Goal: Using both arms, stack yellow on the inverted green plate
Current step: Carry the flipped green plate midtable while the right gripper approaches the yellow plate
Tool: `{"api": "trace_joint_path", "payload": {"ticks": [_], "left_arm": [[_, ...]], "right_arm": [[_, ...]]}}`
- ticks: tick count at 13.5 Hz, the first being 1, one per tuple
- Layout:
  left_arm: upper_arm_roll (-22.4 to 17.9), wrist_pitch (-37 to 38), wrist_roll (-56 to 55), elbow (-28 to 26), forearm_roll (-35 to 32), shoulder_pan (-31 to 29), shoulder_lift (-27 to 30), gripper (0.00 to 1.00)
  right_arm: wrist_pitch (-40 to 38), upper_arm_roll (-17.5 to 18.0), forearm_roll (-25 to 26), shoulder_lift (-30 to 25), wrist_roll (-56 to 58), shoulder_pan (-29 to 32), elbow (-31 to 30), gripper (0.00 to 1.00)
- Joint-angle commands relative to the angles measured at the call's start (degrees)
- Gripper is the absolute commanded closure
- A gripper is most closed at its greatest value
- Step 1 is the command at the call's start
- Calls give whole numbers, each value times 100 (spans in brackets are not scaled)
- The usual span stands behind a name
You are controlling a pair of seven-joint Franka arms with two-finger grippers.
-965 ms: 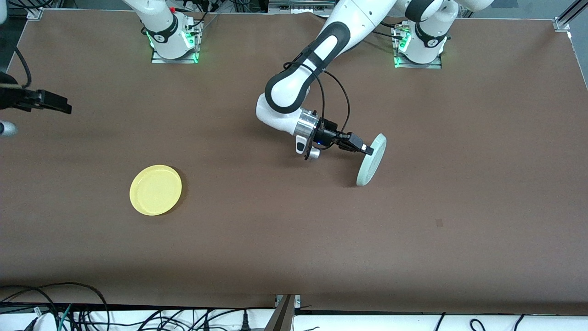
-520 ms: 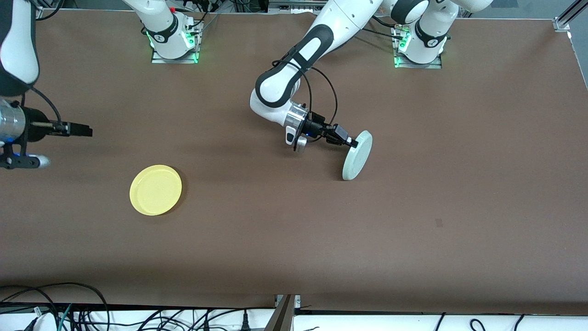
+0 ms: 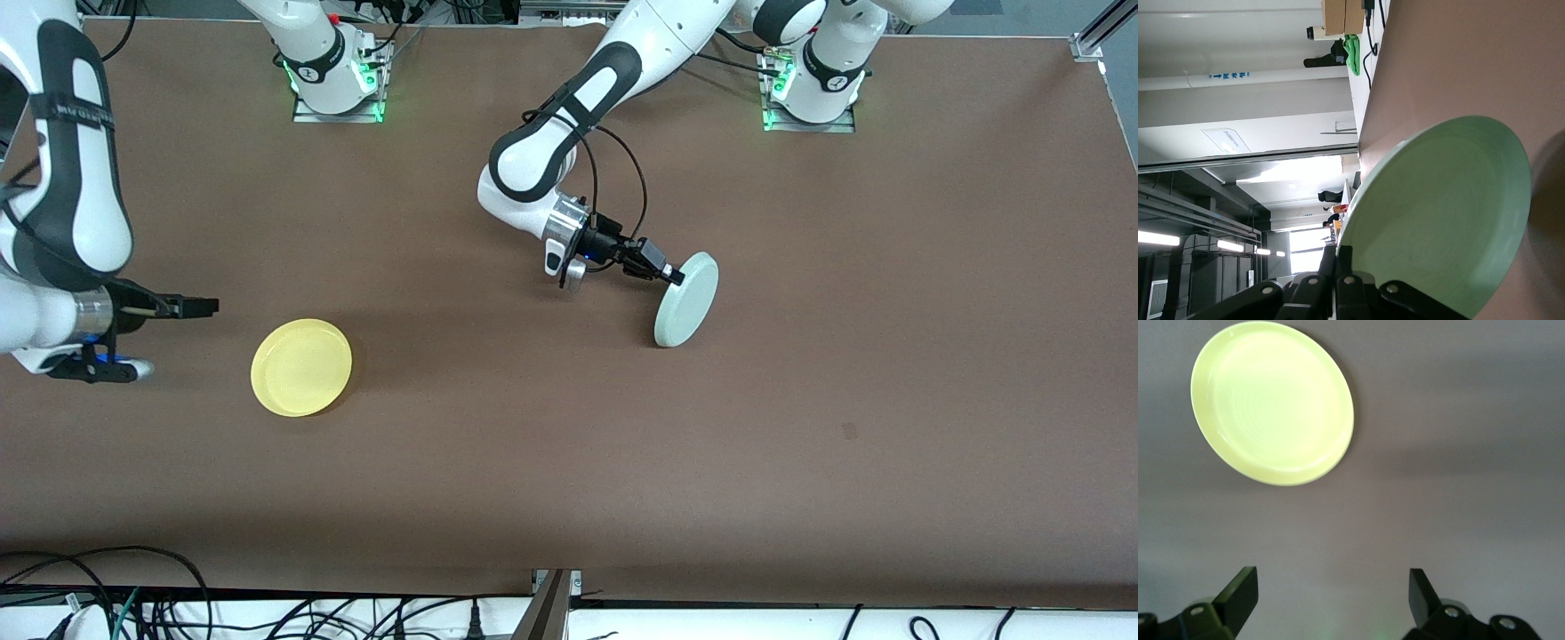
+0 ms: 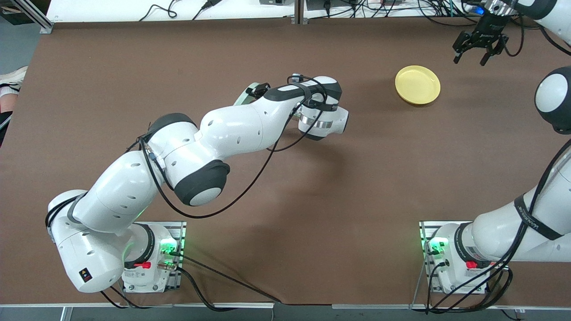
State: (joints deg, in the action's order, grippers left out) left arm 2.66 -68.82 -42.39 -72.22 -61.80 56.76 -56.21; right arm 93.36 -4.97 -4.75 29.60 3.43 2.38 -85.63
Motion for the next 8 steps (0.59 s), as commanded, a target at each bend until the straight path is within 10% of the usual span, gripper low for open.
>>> {"api": "trace_joint_path", "payload": {"ticks": [1,8], "left_arm": [[-20,-421,-6,313,544,2,-57,1],[32,-1676,-76,1605,3609,-567,84,0]], "right_arm": [[654,32,-184,255,114,227,-286,0],[2527,40,-597,871,315,289,-884,0]]}}
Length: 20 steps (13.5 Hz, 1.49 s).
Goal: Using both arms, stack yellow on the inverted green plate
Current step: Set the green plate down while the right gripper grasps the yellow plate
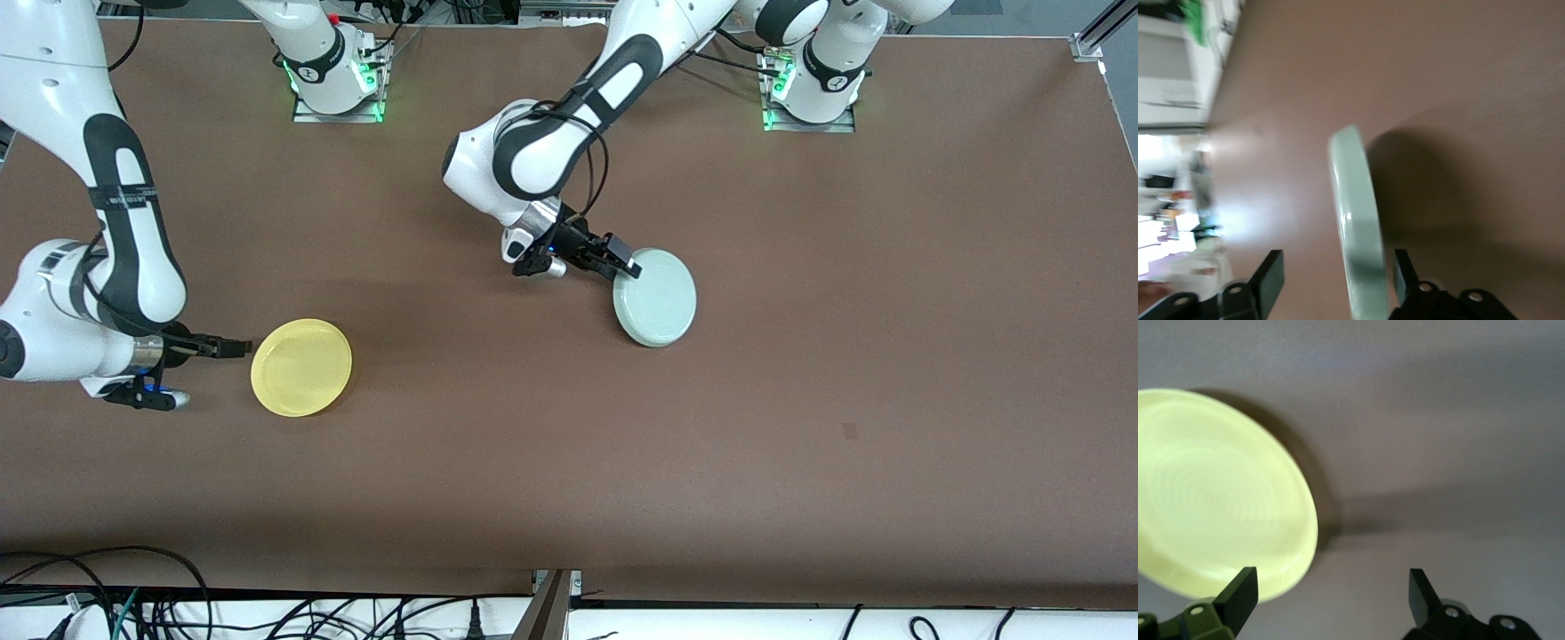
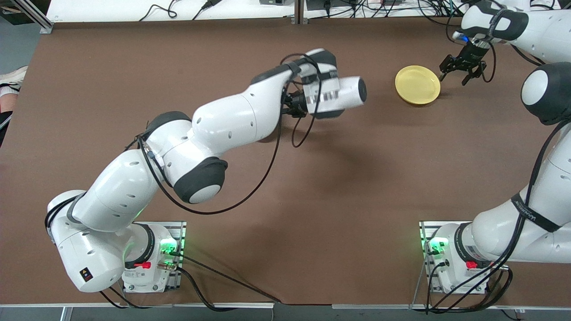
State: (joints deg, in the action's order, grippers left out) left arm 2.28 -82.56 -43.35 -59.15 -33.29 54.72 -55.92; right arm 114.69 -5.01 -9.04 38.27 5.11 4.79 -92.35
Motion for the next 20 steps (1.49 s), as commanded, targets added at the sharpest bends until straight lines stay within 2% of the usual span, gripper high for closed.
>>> {"api": "trace_joint_path", "payload": {"ticks": [1,2,7,11,13,16,17,19,20], "left_arm": [[71,-618,20,298,1276,-522,168,0],[18,-821,20,298,1646,-593,256,0],[79,-867,204,281,2248,-1690,976,0],[71,-814,1834,237,2405,-2587,1513,0],[62,-770,2601,202,2555,-3105,1750,0],[71,-481,2964,202,2686,-3966,2119,0],[62,-410,3069,202,2992,-4256,2268,0],[62,-252,3550,202,3126,-4644,2549,0],[1,-252,3814,89,3118,-4724,2760,0]], "right_arm": [[570,61,-169,14,218,49,-292,0],[711,70,-186,32,218,49,-371,0],[1450,105,-459,93,367,31,-802,0],[1477,184,-485,76,517,31,-767,0],[1495,211,-852,76,736,40,-758,0],[1486,211,-995,76,1009,49,-758,0],[1477,202,-995,76,1018,49,-758,7],[1451,202,-995,76,1018,49,-750,58],[1434,202,-986,76,1027,31,-741,77]]}}
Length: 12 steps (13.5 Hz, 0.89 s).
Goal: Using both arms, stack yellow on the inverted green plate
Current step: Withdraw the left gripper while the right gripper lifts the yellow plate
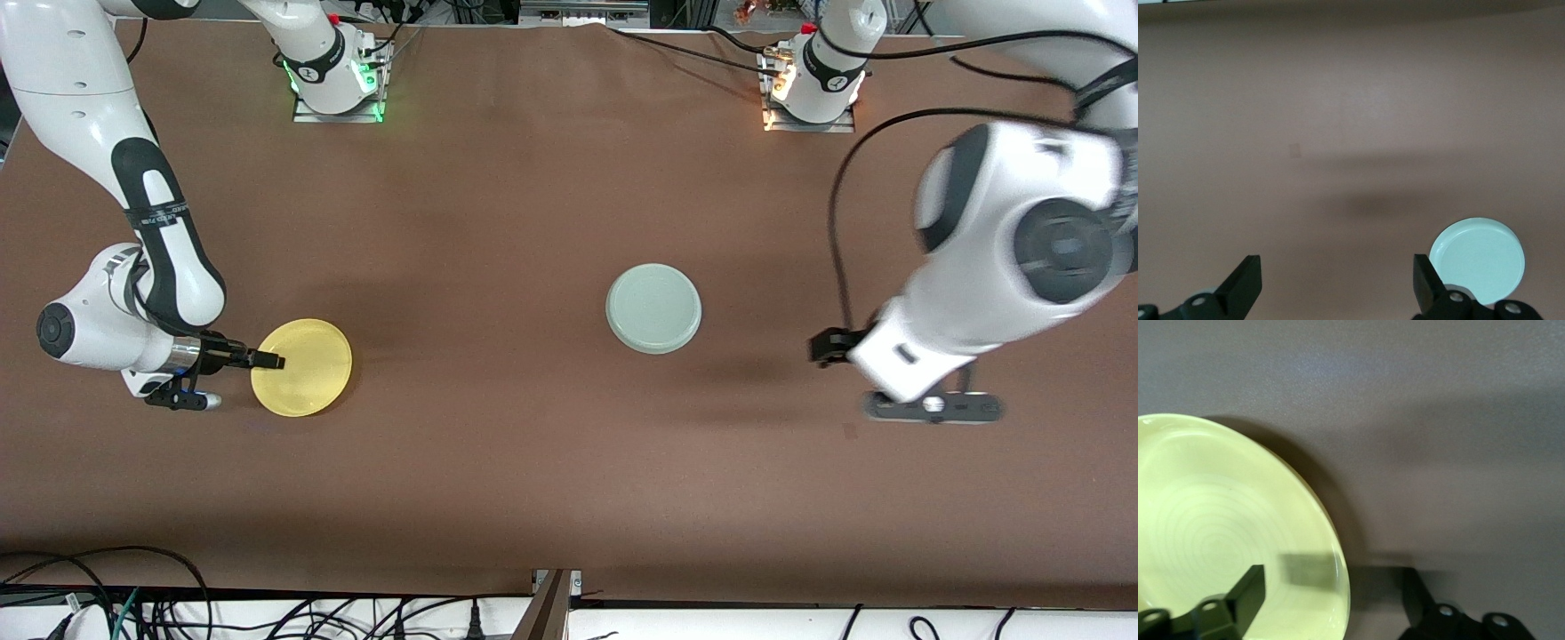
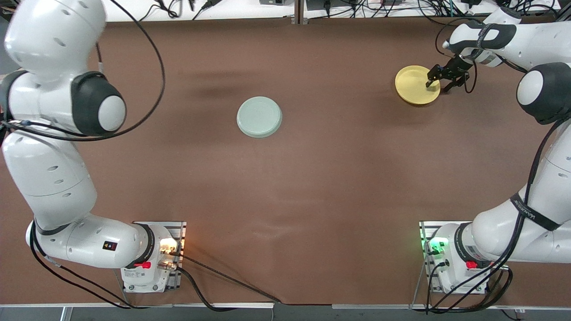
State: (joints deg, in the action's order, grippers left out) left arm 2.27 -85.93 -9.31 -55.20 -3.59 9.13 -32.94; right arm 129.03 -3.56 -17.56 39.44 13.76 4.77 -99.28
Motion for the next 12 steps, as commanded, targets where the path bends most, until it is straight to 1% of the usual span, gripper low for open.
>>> {"api": "trace_joint_path", "payload": {"ticks": [1,2,3,4,5,7,9,11,12], "left_arm": [[-7,24,517,-716,148,-262,795,0],[1,-151,527,-1277,139,-585,1198,0],[1,-579,535,-2127,157,-788,1707,0],[1,-1105,544,-2936,148,-990,2173,0],[1,-1493,596,-3570,148,-1097,2578,0],[1,-1620,946,-4102,131,-1133,2967,0],[-7,-1760,1063,-4751,131,-1046,3389,0],[-86,-1787,1045,-5026,139,-809,3689,0],[-87,-1770,1028,-5035,148,-782,3733,0]], "right_arm": [[-10,57,-134,-42,162,24,-48,85],[-18,57,-134,-50,162,7,-48,89],[-36,57,-134,-50,162,7,-48,97],[-36,57,-125,-50,180,7,-39,100],[-53,57,-125,-59,180,-2,-31,100],[-342,83,-116,-103,163,-2,66,100],[-894,101,-125,-147,92,-98,337,100],[-1361,249,-134,-208,48,-134,531,100],[-1407,372,-134,-261,57,-134,549,100]]}}
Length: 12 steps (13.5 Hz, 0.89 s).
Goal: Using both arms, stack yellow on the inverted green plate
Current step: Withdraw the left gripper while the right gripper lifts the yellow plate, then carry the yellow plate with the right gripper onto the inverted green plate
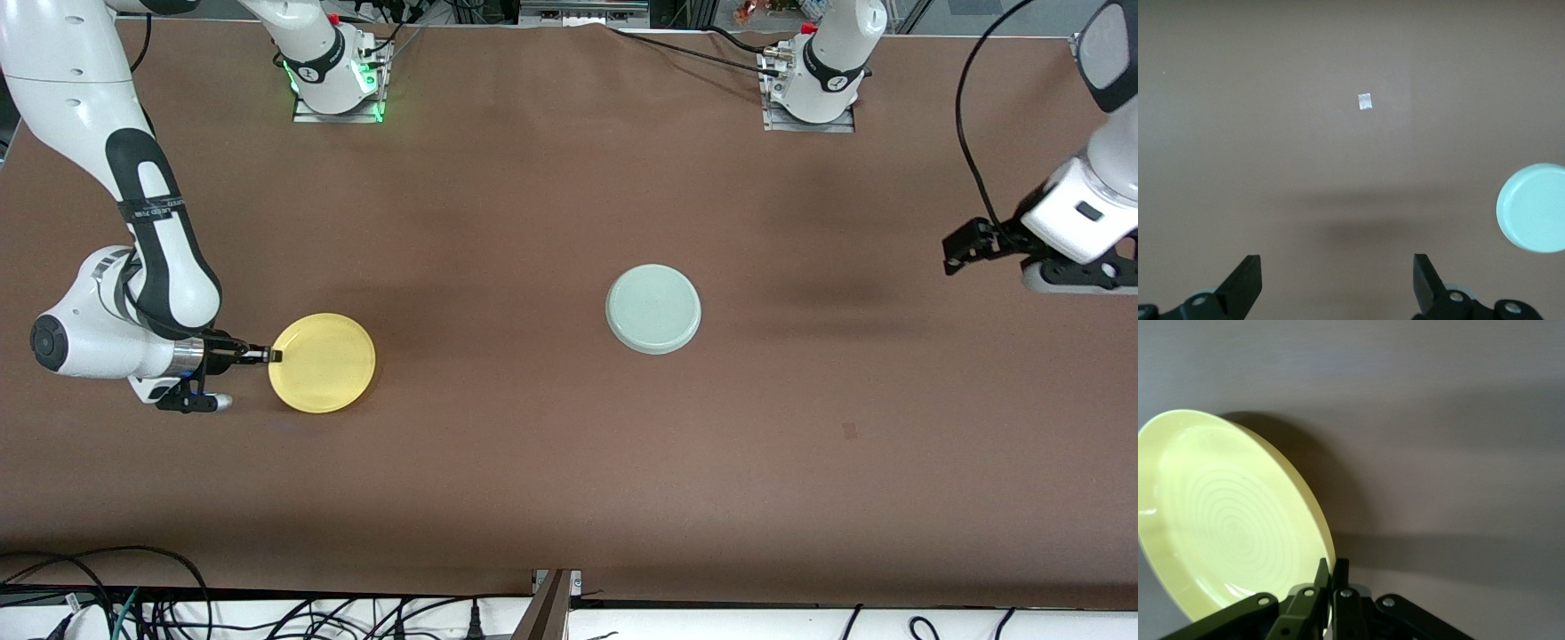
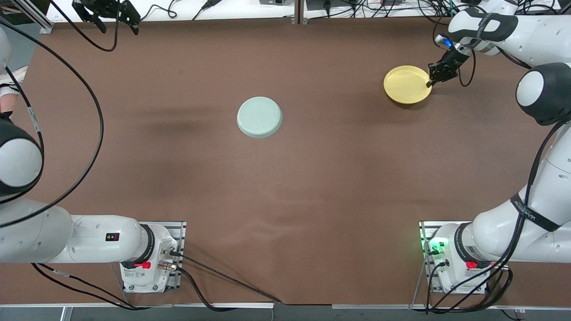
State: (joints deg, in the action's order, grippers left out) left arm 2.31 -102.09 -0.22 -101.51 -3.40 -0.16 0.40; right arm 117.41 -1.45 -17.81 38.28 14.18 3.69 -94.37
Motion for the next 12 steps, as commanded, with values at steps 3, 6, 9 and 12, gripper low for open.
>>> {"api": "trace_joint_path", "payload": {"ticks": [3,6,9,12], "left_arm": [[-55,-119,101,-230,120,166,285,0],[-12,-66,93,-107,76,227,215,0],[67,-66,92,69,67,236,179,0],[94,-66,101,131,67,236,144,0]], "right_arm": [[-263,732,-109,-225,-378,-35,76,100],[-202,1400,-65,-216,-1617,-114,155,100],[61,1446,-117,-181,-2531,-850,208,100],[947,1446,-126,-41,-3543,-1703,235,100]]}}
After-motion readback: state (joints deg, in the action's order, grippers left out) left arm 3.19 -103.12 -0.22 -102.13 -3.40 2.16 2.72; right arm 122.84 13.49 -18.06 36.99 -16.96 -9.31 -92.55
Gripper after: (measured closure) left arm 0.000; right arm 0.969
